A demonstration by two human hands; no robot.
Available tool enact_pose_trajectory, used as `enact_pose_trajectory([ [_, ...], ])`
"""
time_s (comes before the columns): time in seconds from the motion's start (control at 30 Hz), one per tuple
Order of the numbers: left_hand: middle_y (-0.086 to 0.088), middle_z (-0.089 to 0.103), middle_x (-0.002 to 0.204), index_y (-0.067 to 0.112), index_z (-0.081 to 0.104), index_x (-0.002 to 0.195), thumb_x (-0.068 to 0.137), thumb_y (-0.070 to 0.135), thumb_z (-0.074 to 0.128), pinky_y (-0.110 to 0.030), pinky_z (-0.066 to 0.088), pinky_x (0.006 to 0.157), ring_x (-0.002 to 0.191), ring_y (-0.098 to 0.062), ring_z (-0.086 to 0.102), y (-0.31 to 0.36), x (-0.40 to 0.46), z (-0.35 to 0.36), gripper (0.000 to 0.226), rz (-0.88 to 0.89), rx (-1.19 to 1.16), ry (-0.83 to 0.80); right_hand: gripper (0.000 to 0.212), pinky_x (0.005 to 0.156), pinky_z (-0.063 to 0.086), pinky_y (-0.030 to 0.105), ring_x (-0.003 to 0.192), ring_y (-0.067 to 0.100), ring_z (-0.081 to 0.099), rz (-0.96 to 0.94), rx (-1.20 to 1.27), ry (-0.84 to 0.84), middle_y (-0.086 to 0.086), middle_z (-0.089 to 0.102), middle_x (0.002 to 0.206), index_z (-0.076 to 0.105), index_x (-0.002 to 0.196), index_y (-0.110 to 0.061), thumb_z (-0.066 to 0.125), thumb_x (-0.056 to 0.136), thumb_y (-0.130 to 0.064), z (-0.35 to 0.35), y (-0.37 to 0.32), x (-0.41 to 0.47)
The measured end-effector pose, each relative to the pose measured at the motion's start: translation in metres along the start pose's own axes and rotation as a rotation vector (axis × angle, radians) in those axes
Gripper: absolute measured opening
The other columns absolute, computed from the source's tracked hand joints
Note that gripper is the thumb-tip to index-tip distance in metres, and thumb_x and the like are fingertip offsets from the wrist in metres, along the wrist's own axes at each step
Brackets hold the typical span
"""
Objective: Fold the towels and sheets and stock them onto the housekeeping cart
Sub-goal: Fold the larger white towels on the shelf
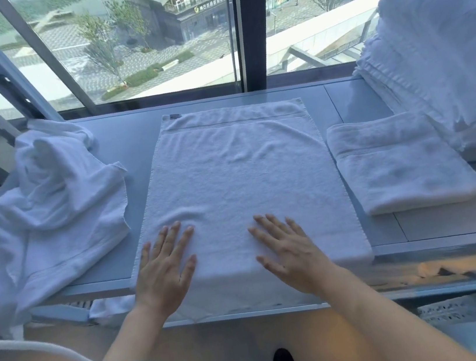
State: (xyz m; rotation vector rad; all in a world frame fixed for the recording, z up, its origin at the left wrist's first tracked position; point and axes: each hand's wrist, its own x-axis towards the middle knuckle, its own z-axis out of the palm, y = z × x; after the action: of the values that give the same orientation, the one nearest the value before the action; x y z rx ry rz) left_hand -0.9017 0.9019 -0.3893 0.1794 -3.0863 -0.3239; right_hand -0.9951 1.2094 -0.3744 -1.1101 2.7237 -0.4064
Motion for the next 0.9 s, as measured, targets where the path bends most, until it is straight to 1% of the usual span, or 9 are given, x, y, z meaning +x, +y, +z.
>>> enact_pose_trajectory([
  [0.17, 0.015, 0.004, 0.171, 0.043, 0.014, 0.162, 0.1, 0.064, 0.019, -0.048, 0.007, 0.128, 0.158, -0.009, -0.001, -0.003, -0.001, -0.001, 0.066, 0.037, -0.035, -0.003, 0.067, 0.128, 0.003, 0.041, 0.156, 0.005, -0.013, 0.096, -0.108, 0.011, -0.017, -0.006, 0.17, 0.007, 0.163, -0.039, 0.017, 0.102, -0.065, -0.008, 0.051, -0.036],
  [0.3, 0.012, 0.02, 0.17, 0.038, 0.038, 0.156, 0.097, 0.064, 0.045, -0.051, 0.013, 0.127, 0.158, -0.012, 0.012, -0.02, -0.007, -0.009, 0.065, 0.173, -0.229, 0.02, 0.078, 0.129, 0.005, 0.041, 0.156, 0.003, -0.008, 0.112, -0.025, 0.01, -0.022, -0.004, 0.17, 0.008, 0.162, -0.044, 0.033, 0.096, -0.077, -0.017, 0.079, -0.062],
  [0.4, 0.008, 0.022, 0.17, 0.036, 0.041, 0.155, 0.093, 0.066, 0.054, -0.056, 0.02, 0.124, 0.158, -0.017, 0.015, -0.036, -0.018, -0.008, 0.07, 0.314, -0.112, -0.011, 0.097, 0.127, 0.003, 0.043, 0.157, 0.01, -0.009, 0.049, -0.1, -0.021, -0.017, -0.008, 0.171, -0.001, 0.163, -0.041, 0.045, 0.088, -0.084, -0.016, 0.082, -0.063],
  [0.5, 0.004, 0.018, 0.171, 0.034, 0.03, 0.161, 0.097, 0.063, 0.043, -0.057, 0.023, 0.123, 0.158, -0.024, 0.014, -0.041, -0.021, -0.012, 0.072, 0.361, 0.047, -0.067, 0.094, 0.128, 0.001, 0.046, 0.158, 0.017, -0.013, -0.002, -0.243, -0.045, -0.009, -0.015, 0.171, -0.007, 0.163, -0.034, 0.033, 0.093, -0.081, -0.013, 0.084, -0.061],
  [0.57, -0.001, 0.024, 0.169, 0.03, 0.033, 0.16, 0.098, 0.058, 0.035, -0.059, 0.027, 0.121, 0.156, -0.03, 0.021, -0.037, -0.024, -0.017, 0.067, 0.36, 0.09, -0.067, 0.09, 0.128, -0.001, 0.046, 0.158, 0.019, -0.015, -0.011, -0.299, -0.058, -0.005, -0.017, 0.171, -0.009, 0.164, -0.029, 0.027, 0.097, -0.077, -0.013, 0.084, -0.063],
  [0.67, -0.007, 0.044, 0.158, 0.024, 0.055, 0.148, 0.1, 0.044, 0.039, -0.058, 0.04, 0.112, 0.146, -0.035, 0.043, -0.03, -0.037, -0.02, 0.055, 0.367, 0.055, 0.04, 0.081, 0.127, -0.006, 0.044, 0.157, 0.019, -0.017, -0.007, -0.318, -0.069, -0.003, -0.018, 0.171, -0.007, 0.164, -0.024, 0.027, 0.103, -0.064, -0.012, 0.077, -0.071],
  [0.73, -0.007, 0.057, 0.148, 0.022, 0.068, 0.135, 0.099, 0.031, 0.048, -0.055, 0.049, 0.103, 0.135, -0.035, 0.056, -0.027, -0.045, -0.021, 0.042, 0.374, 0.029, 0.152, 0.073, 0.128, 0.0, 0.045, 0.158, 0.022, -0.008, 0.012, -0.265, -0.028, 0.0, -0.008, 0.172, 0.004, 0.165, -0.019, 0.039, 0.107, -0.046, -0.01, 0.069, -0.08],
  [0.83, -0.001, 0.071, 0.13, 0.021, 0.077, 0.113, 0.091, 0.012, 0.074, -0.044, 0.057, 0.085, 0.115, -0.031, 0.07, -0.024, -0.056, -0.031, 0.024, 0.324, -0.025, 0.235, 0.067, 0.123, 0.03, 0.051, 0.152, 0.033, 0.03, 0.033, -0.172, 0.13, 0.012, 0.03, 0.166, 0.038, 0.157, -0.006, 0.061, 0.094, -0.002, -0.011, 0.05, -0.097],
  [0.9, 0.003, 0.075, 0.114, 0.021, 0.077, 0.102, 0.082, 0.005, 0.082, -0.037, 0.055, 0.07, 0.096, -0.03, 0.072, -0.021, -0.068, -0.04, 0.026, 0.289, -0.043, 0.249, 0.059, 0.106, 0.05, 0.053, 0.131, 0.04, 0.058, 0.007, -0.184, 0.242, 0.02, 0.057, 0.145, 0.059, 0.139, 0.002, 0.062, 0.081, 0.013, -0.013, 0.036, -0.108],
])
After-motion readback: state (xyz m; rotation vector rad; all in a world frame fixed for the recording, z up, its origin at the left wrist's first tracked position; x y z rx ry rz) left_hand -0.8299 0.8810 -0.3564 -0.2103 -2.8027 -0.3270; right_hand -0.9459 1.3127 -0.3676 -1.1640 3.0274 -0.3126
